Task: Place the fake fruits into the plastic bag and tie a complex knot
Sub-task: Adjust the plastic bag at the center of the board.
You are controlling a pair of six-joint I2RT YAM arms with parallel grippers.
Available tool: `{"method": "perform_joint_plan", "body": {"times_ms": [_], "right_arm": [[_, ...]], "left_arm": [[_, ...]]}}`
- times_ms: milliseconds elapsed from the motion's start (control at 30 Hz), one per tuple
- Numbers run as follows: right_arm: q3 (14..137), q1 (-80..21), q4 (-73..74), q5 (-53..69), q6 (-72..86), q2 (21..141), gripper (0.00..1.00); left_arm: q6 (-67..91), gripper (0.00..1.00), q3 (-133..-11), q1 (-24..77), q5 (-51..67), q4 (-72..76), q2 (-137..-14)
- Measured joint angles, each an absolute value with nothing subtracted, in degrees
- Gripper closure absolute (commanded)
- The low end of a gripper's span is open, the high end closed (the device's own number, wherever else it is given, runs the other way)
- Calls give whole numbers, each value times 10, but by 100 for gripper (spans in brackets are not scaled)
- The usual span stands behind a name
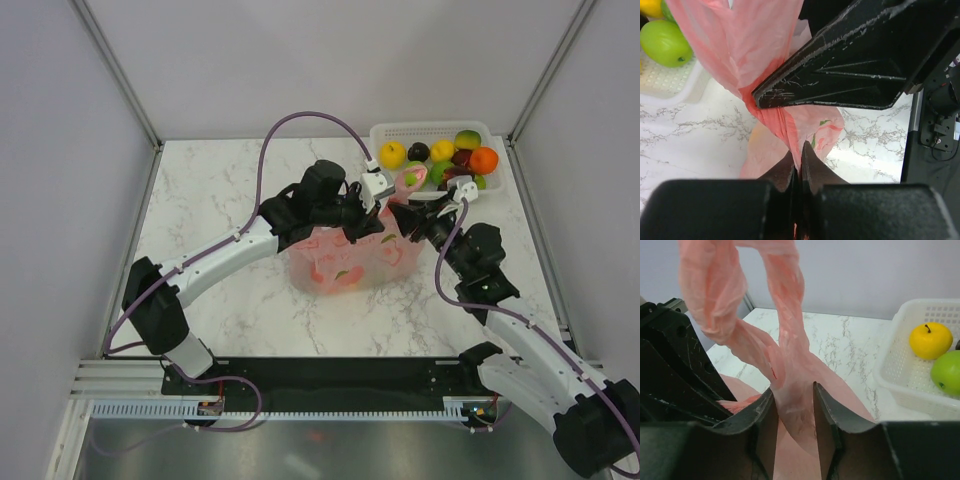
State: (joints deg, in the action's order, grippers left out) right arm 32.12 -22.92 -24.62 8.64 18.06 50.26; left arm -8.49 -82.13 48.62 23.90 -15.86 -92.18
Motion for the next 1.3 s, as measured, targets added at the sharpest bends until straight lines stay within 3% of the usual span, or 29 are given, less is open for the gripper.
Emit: {"method": "perform_joint_plan", "body": {"times_ms": [33,100,200,233,333,367,600,633,1200,1300], "right_arm": [[321,-230,-244,86,181,501,71],[321,-230,-237,84,178,496,81],[321,-229,-222,72,176,491,88],[321,-229,-217,69,175,489,89],[321,-228,-208,62,173,479,92],[321,-228,-205,61,172,473,93],[316,-228,-200,64,167,453,100],[315,-228,-200,68,167,453,100],[313,-228,-188,141,168,446,100],[313,-228,-188,149,168,446,100]], "left_arm": [[-84,91,-821,486,238,-158,-922],[-83,86,-821,487,236,-157,-922],[-80,69,-821,487,236,-155,-921],[-78,58,-821,487,236,-155,-921],[-73,43,-821,487,235,-156,-913],[-72,32,-821,487,234,-157,-910],[-61,18,-822,487,224,-157,-851],[-60,0,-824,487,225,-156,-844],[-154,0,-897,519,225,-104,-910],[-163,10,-907,519,220,-104,-931]]}}
